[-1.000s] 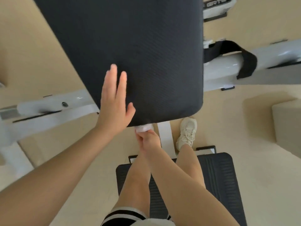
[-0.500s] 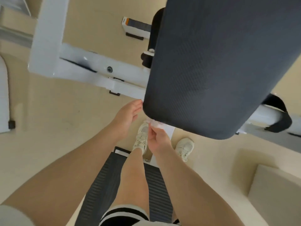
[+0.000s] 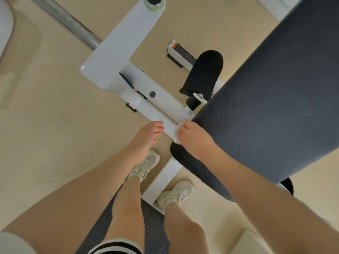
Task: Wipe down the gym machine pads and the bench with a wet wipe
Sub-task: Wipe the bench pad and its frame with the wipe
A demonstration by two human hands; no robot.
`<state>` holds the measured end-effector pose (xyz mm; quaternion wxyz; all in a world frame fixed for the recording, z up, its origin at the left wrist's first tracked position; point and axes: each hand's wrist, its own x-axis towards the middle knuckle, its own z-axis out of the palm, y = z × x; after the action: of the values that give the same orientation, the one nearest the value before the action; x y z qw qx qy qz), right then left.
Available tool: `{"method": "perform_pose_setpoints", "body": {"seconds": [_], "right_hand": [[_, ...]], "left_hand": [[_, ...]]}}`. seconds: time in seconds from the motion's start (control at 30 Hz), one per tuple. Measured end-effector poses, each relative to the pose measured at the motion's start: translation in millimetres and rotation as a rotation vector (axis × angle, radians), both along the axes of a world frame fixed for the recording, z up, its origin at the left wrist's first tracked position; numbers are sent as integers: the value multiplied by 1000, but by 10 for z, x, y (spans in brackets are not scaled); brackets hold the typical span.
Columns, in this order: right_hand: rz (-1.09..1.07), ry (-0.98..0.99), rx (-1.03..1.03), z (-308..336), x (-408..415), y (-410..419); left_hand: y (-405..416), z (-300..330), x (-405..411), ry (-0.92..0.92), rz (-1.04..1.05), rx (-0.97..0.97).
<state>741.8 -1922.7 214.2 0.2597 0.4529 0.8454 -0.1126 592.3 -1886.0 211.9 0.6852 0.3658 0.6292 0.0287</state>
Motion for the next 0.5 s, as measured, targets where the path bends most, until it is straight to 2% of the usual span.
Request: {"method": "perform_pose_setpoints", "body": {"seconds": [0.07,0.1,0.13,0.17,0.23,0.27,0.3,0.33,0.4,0.5], "right_hand": [[41,-101,30,130,168,191],[-1,-124,55,198,239,282],[-142,-113,37,270,300,365],[-349,-3,23,355,340,418],[-913,490,82,619,329,466],[-1094,694,91,817,296,452],[-1169,864,130,1044,249,421],[-1164,952,163,1252,201,370],[-1059,1003,195,1573,117,256],[-1021,990,151,1886,132,111]], "left_hand": [[74,59,-44,28,0,31],[103,115,-57,57,-18,70],[126,200,-56,85,-55,126],[144,305,-40,96,-91,179],[175,577,57,27,-85,224],[186,735,116,-42,-43,197],[209,899,181,-126,13,142],[236,1058,234,-219,78,74],[274,1339,295,-332,196,9],[269,1742,304,-264,212,203]]}}
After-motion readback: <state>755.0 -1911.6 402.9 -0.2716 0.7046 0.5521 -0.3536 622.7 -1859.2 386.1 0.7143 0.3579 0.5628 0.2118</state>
